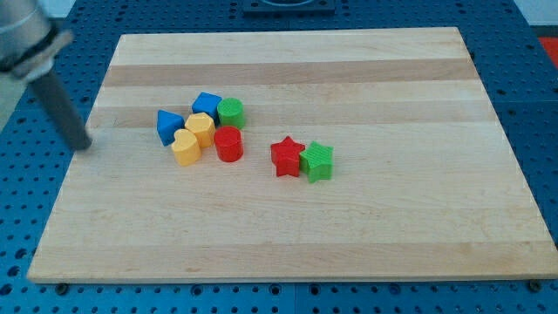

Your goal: Push the green star and red star towards the group of blocks

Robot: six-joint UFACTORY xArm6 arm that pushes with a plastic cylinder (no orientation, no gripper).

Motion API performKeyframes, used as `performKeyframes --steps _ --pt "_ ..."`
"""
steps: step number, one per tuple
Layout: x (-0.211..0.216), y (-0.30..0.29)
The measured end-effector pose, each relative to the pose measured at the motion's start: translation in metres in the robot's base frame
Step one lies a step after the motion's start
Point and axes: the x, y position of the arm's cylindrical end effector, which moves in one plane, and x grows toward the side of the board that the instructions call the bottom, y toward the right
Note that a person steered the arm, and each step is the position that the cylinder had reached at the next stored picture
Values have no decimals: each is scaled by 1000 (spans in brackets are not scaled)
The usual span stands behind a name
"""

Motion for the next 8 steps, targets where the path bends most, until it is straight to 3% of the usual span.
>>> performKeyframes --steps 1,2,3,5,6,7,8 --pt "112 24" --pt "136 55" --pt "135 134" --pt "135 359" --pt "136 417" --pt "119 414" --pt "55 379"
